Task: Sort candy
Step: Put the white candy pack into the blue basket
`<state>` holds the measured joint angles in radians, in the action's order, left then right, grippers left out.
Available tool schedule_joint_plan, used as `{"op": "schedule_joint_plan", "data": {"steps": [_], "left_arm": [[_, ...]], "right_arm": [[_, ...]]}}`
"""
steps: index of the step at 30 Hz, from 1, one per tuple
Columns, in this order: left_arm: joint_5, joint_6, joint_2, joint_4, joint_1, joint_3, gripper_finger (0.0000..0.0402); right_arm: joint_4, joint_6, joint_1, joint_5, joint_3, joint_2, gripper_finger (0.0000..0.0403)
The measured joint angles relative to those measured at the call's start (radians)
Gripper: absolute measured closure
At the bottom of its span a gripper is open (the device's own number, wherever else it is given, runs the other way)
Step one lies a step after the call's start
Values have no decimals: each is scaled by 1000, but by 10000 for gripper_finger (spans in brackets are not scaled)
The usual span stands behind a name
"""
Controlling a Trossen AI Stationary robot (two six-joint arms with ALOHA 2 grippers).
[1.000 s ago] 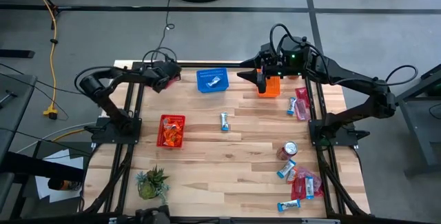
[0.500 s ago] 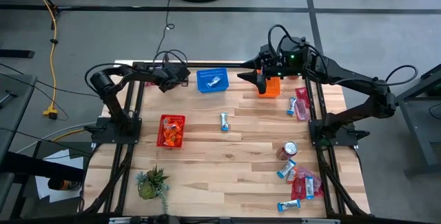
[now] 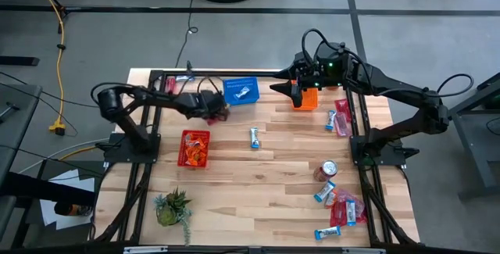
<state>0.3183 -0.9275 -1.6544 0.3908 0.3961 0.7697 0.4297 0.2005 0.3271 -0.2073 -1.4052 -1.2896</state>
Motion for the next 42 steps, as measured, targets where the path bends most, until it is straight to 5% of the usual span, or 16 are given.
{"op": "schedule_joint_plan", "data": {"steps": [5,13,19,32,37,42], "left_arm": [[71,-4,125,28,21,25,401],[181,144,231,-6,284,44,401],[250,75,125,-39,383,43,401],[382,-104,-136,-219,390,50,401],[492,4,-134,-279,396,69,401],[457,123,-163,-279,461,76,401]], "right_arm": [[0,-4,0,35,0,0,171],[0,-8,0,95,0,0,171],[0,-15,0,94,0,0,171],[0,-18,0,93,0,0,171],[19,-18,0,93,0,0,171],[57,-19,0,92,0,0,171]]}}
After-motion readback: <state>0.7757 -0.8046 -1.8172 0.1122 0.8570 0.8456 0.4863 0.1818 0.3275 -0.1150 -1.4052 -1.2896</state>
